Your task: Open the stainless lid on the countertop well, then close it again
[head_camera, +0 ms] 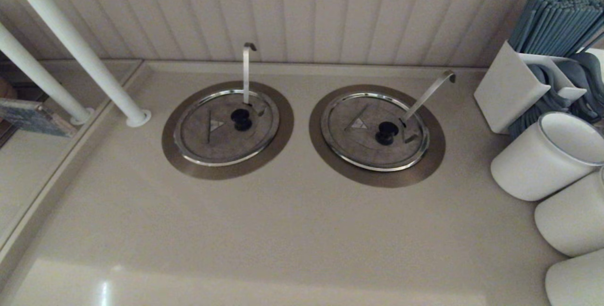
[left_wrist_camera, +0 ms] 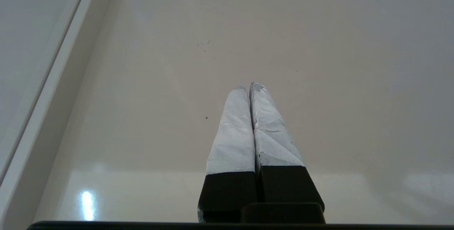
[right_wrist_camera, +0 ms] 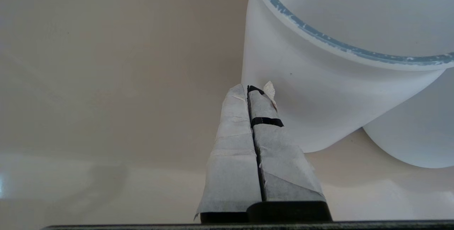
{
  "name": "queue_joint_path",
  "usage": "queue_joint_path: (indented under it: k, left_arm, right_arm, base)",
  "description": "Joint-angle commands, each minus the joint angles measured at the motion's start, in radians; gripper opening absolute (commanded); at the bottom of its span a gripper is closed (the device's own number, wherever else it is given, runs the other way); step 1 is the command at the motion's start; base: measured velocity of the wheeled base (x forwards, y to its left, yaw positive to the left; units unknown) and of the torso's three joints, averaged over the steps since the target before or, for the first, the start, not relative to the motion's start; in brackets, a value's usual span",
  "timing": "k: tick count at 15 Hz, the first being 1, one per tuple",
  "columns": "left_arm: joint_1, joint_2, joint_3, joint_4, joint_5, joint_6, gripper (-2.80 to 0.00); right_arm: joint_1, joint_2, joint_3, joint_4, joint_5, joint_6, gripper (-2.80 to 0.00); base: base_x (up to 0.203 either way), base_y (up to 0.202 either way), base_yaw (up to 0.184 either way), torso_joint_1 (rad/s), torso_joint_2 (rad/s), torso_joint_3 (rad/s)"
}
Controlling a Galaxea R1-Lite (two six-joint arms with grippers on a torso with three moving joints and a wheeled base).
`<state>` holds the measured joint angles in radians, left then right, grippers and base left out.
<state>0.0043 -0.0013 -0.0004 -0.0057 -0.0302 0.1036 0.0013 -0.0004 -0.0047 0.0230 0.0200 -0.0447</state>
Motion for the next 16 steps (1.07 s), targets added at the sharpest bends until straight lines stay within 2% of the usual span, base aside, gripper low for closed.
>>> queue_joint_path:
  k: [1,16]
  left_arm:
    - [0.0,0.003,0.011,0.0,0.001,-0.001,-2.8]
    - [0.0,0.003,0.011,0.0,0.001,-0.001,-2.8]
  right_arm:
    - [0.0,0.0,0.0,0.0,0.001,-0.001,-2.8]
    - [0.0,-0.001,0.0,0.0,-0.002,0.006,-2.8]
  base:
    - [0.0,0.0,0.0,0.0,0.0,0.0]
    - [0.0,0.0,0.0,0.0,0.0,0.0]
